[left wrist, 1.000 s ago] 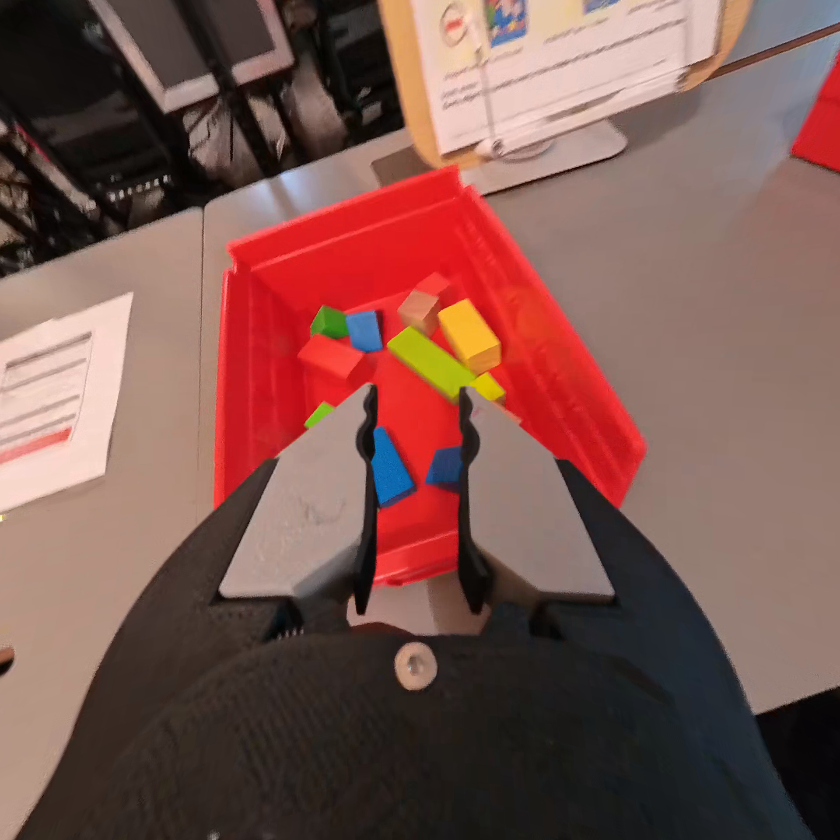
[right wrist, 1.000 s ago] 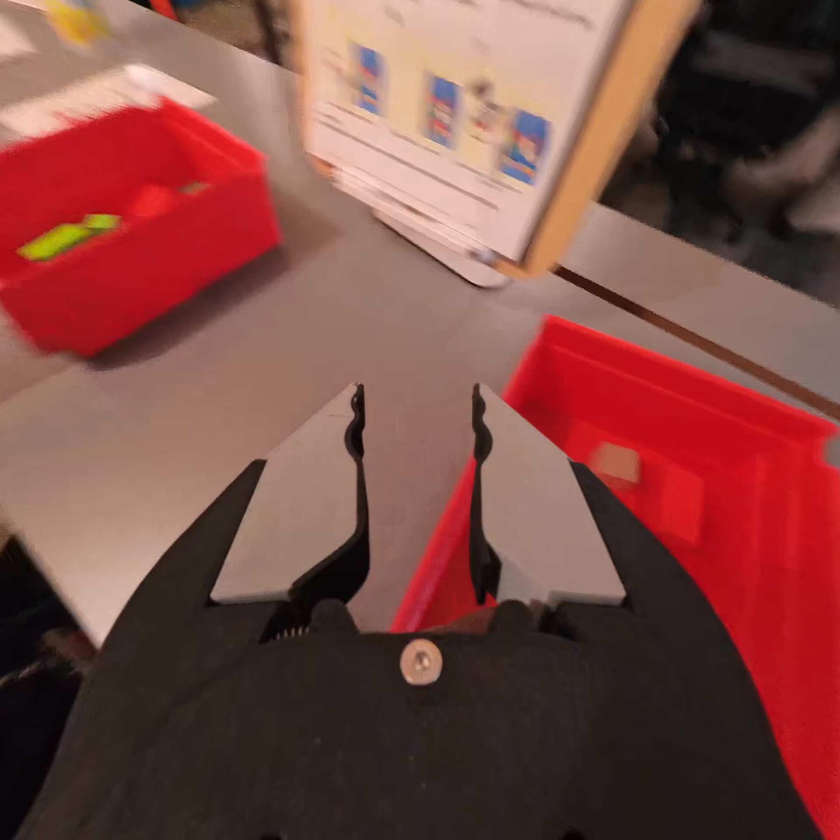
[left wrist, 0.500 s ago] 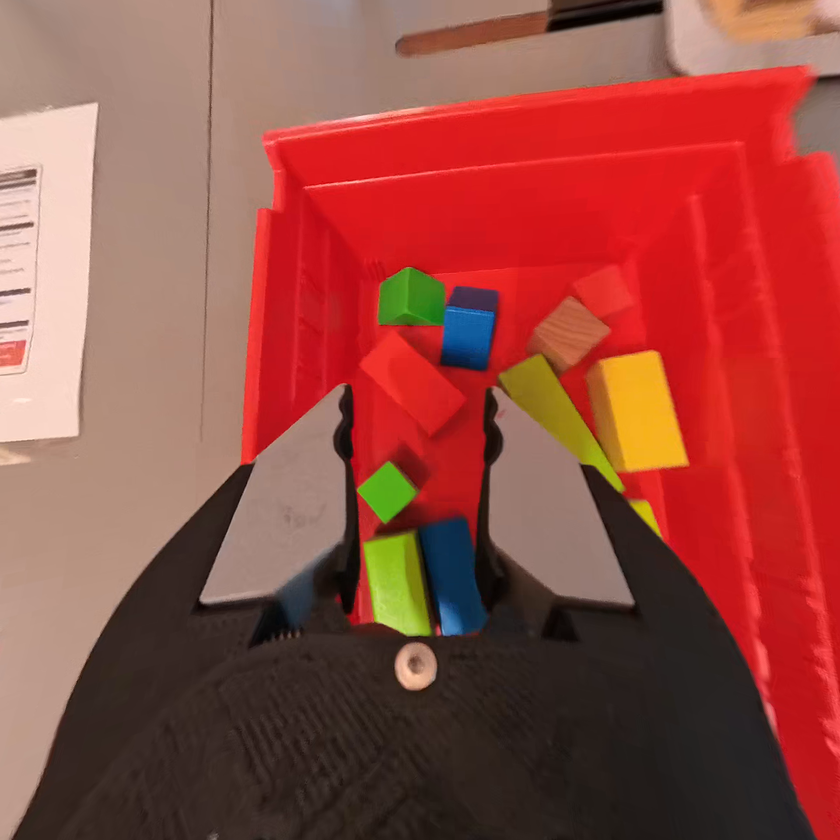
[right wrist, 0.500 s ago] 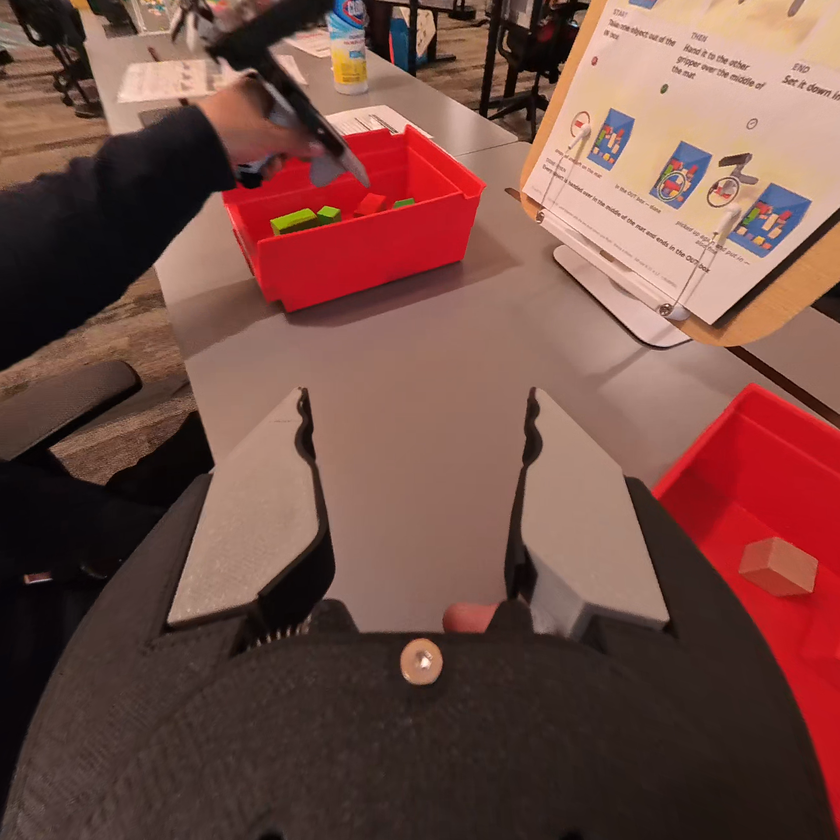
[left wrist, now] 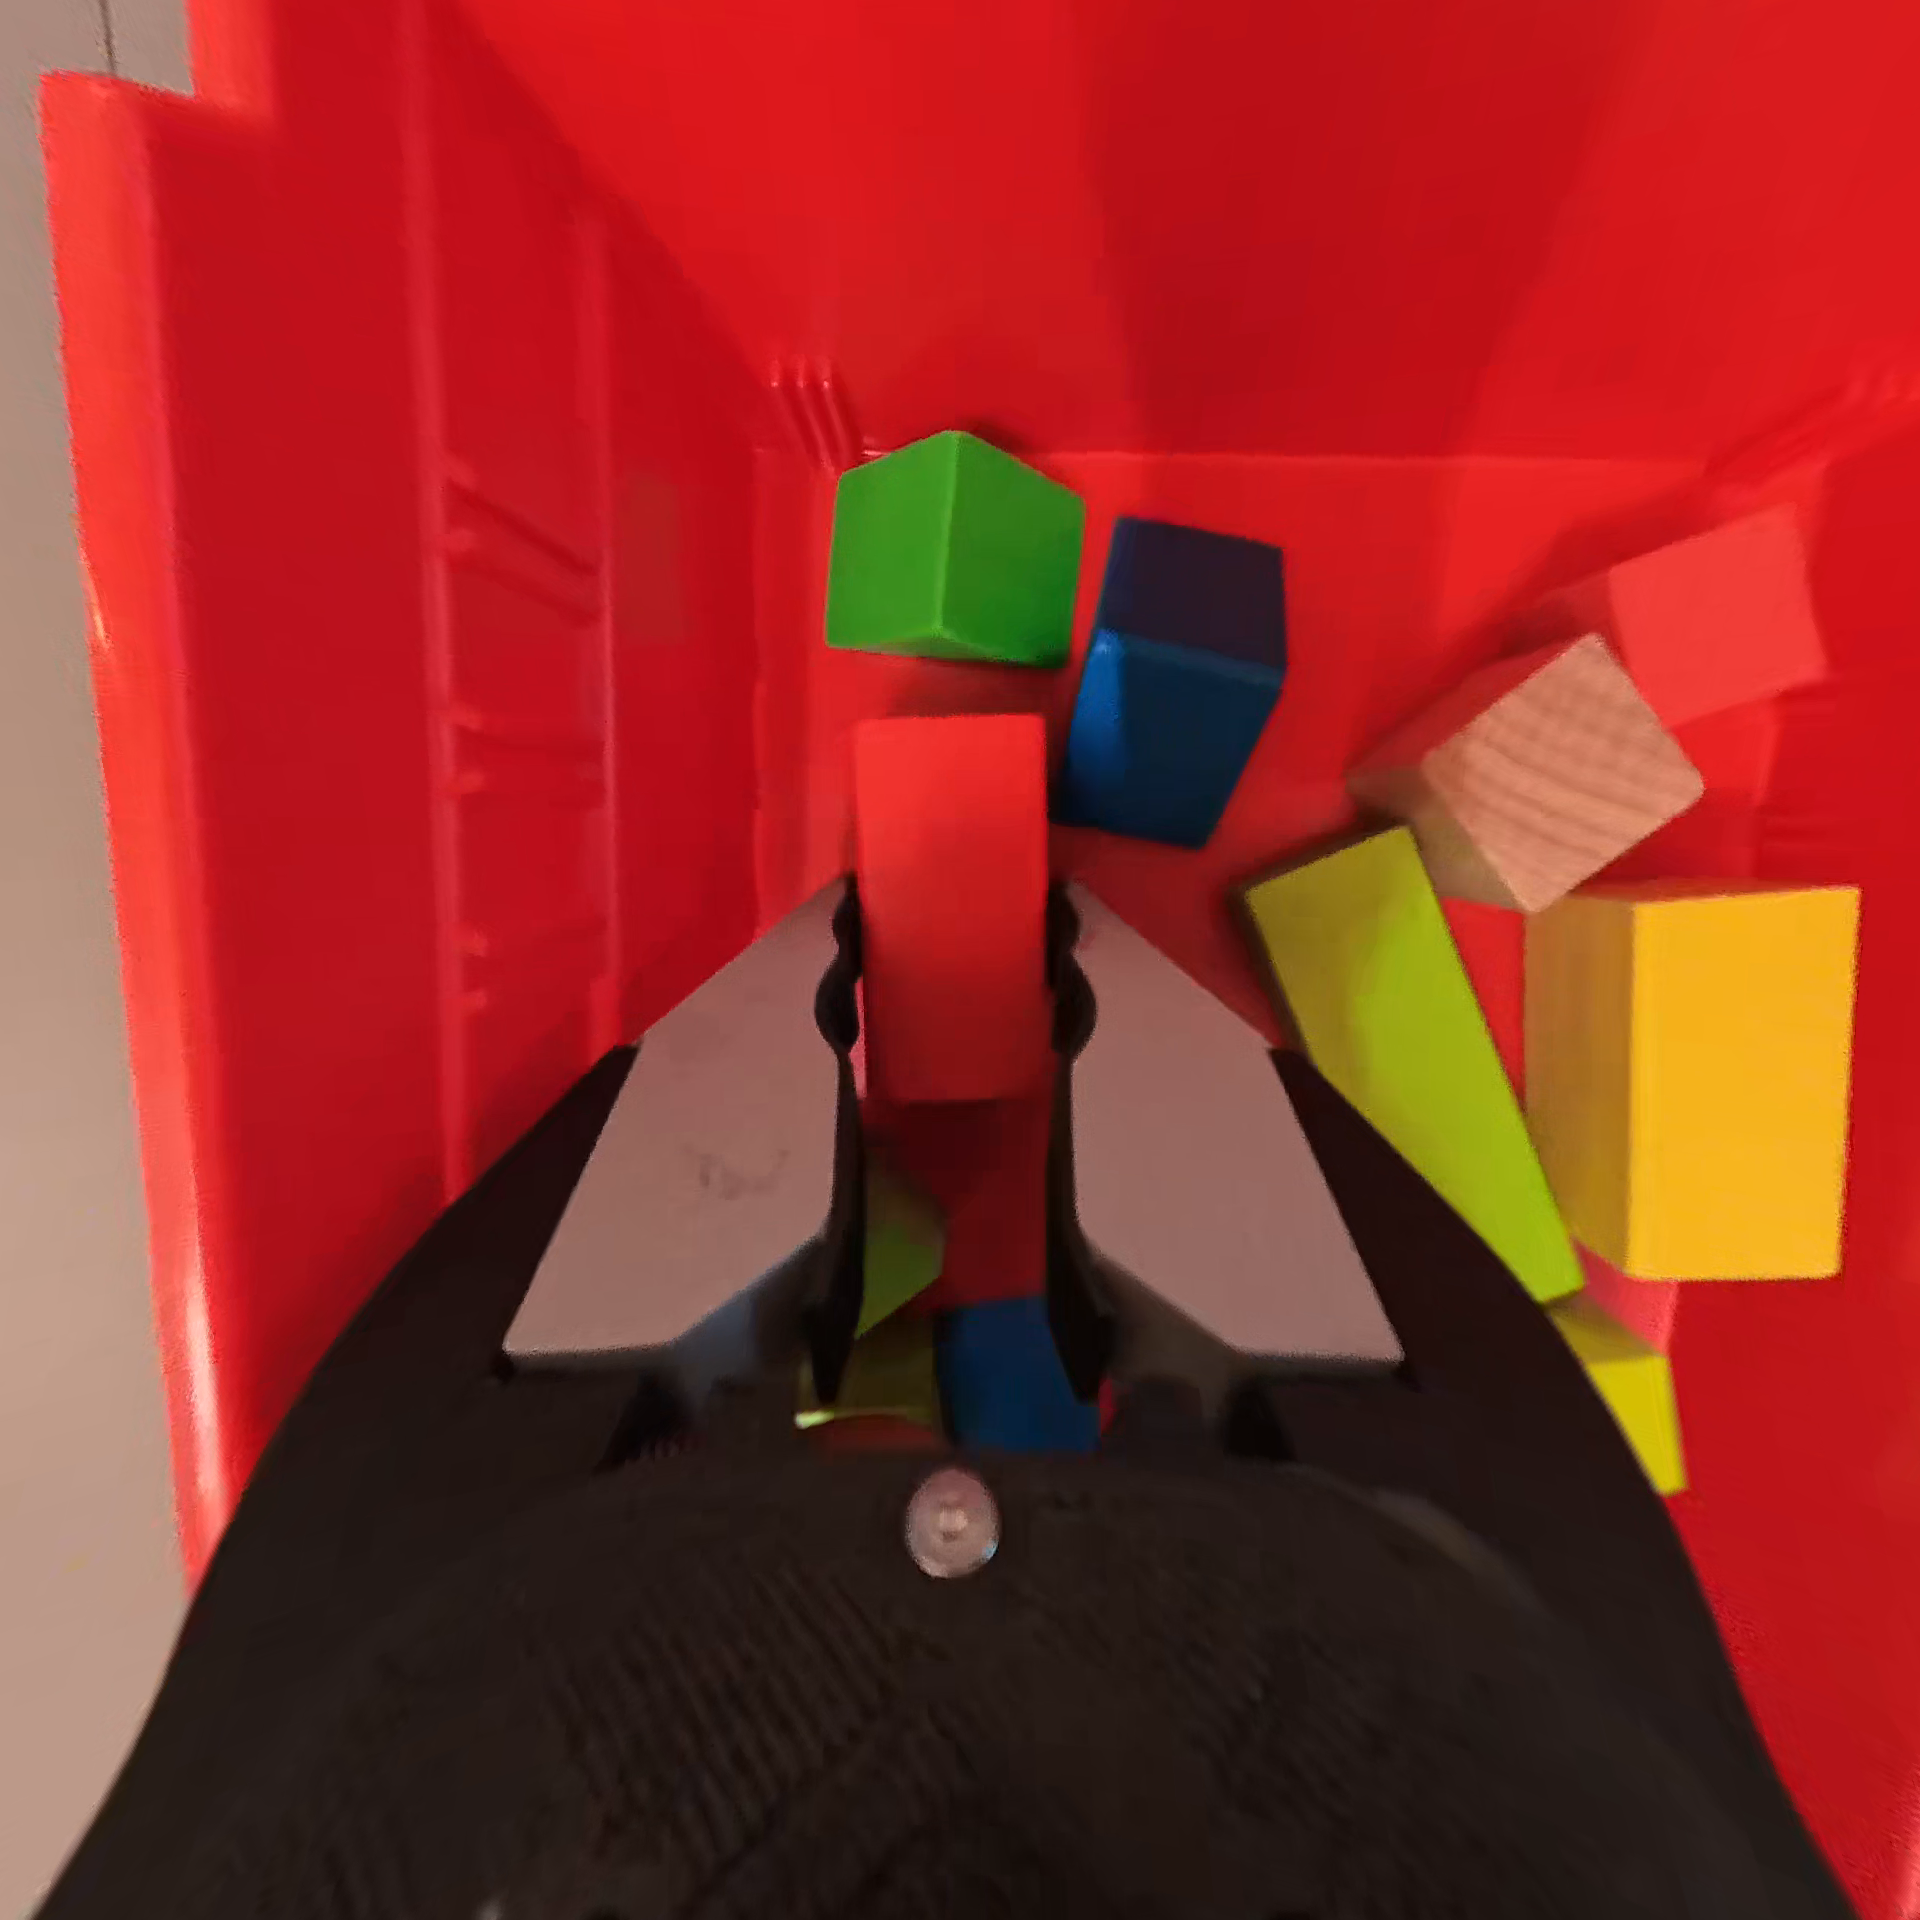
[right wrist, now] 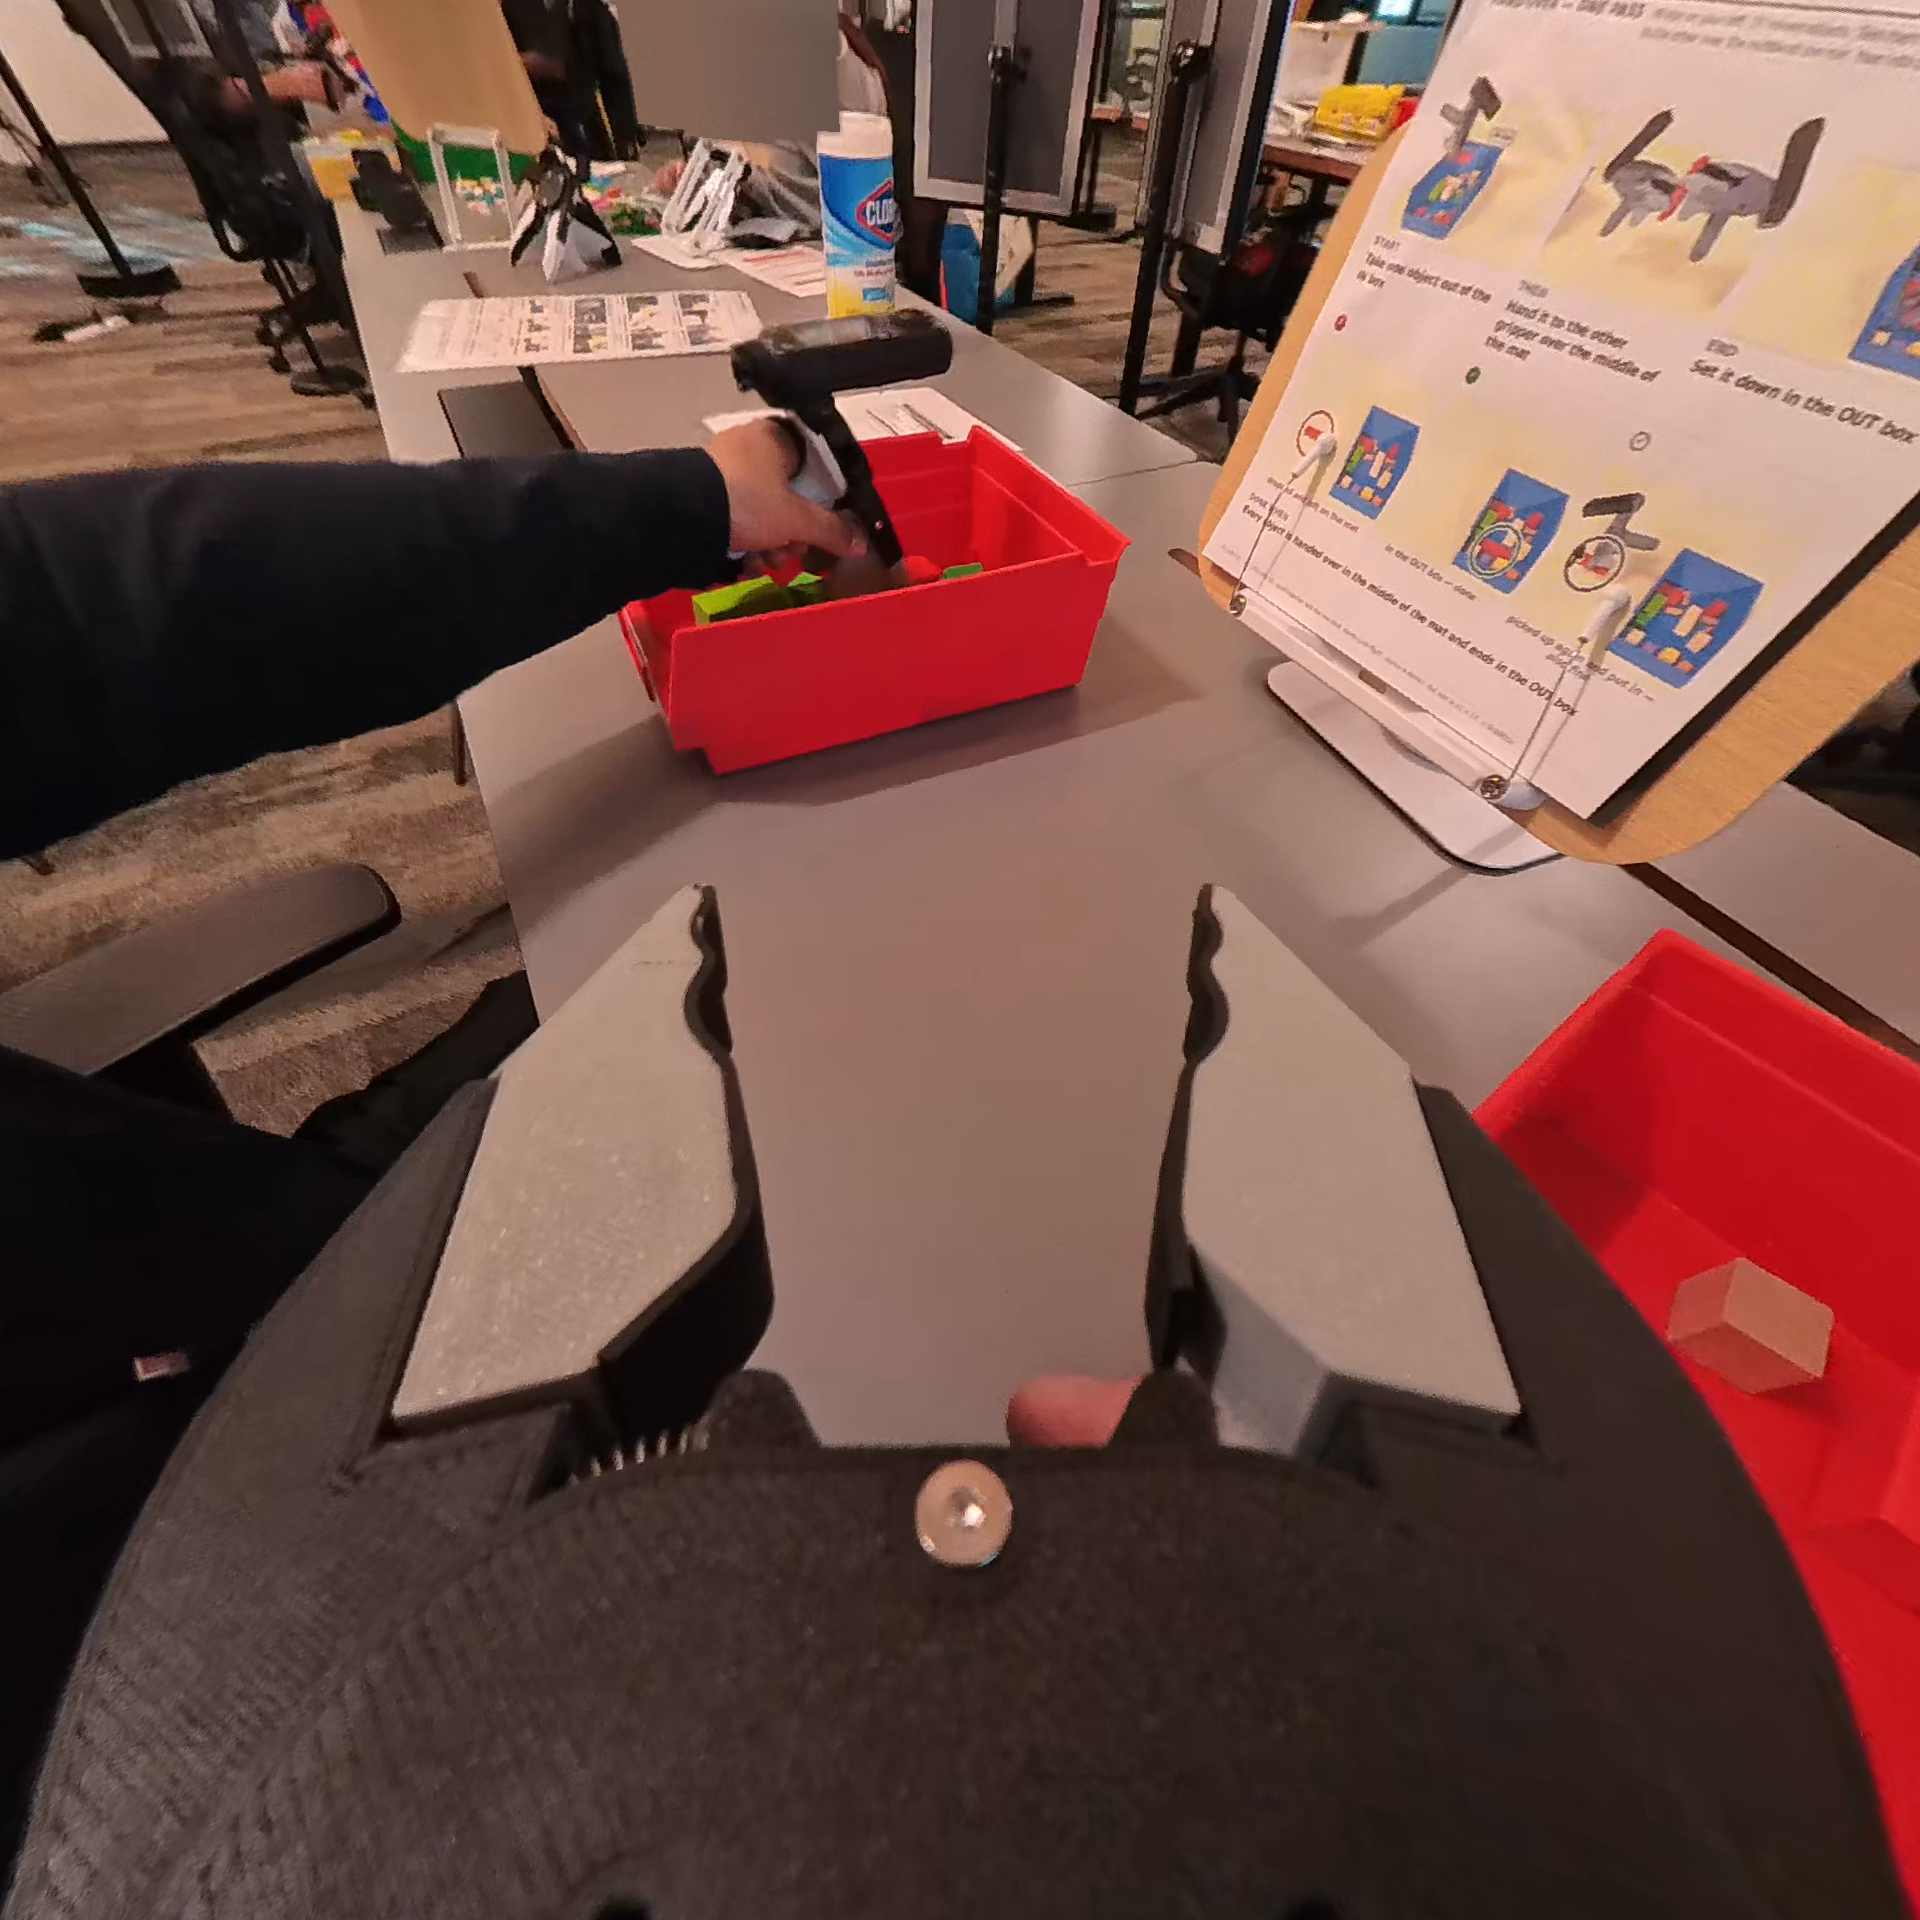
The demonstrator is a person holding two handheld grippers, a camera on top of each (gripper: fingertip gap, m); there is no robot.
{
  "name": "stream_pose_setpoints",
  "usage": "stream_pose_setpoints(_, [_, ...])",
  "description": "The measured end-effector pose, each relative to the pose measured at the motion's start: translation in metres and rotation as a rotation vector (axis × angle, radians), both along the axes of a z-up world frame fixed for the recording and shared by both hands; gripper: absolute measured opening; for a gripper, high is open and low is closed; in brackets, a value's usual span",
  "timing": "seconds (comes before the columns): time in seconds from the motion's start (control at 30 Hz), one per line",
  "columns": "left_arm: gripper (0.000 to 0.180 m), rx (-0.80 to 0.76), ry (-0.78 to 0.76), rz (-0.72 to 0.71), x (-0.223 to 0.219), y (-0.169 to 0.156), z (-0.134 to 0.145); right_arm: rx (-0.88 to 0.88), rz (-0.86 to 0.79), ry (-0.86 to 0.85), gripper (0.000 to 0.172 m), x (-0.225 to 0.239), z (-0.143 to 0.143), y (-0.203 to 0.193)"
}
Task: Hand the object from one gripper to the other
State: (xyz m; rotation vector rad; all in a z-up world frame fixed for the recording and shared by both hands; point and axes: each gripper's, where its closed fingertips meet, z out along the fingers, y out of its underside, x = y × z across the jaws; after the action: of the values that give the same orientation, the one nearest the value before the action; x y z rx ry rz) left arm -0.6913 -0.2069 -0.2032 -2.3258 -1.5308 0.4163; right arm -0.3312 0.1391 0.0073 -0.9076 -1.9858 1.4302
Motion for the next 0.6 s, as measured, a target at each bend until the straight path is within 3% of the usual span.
stream_pose_setpoints(0.13, [0.031, -0.023, 0.133, -0.079, 0.004, -0.006, 0.024, -0.07, -0.014, -0.046, 0.078, -0.008, -0.004, 0.01])
stream_pose_setpoints(0.27, [0.031, 0.11, 0.352, -0.196, 0.033, 0.018, 0.08, -0.126, -0.006, -0.072, 0.068, -0.017, -0.005, 0.009])
stream_pose_setpoints(0.43, [0.031, 0.424, 0.534, -0.451, 0.122, 0.086, 0.153, -0.173, 0.06, -0.106, 0.066, -0.025, -0.011, -0.014])
stream_pose_setpoints(0.6, [0.03, 0.822, 0.482, -0.825, 0.24, 0.167, 0.183, -0.228, 0.204, -0.119, 0.063, -0.022, -0.012, -0.056])
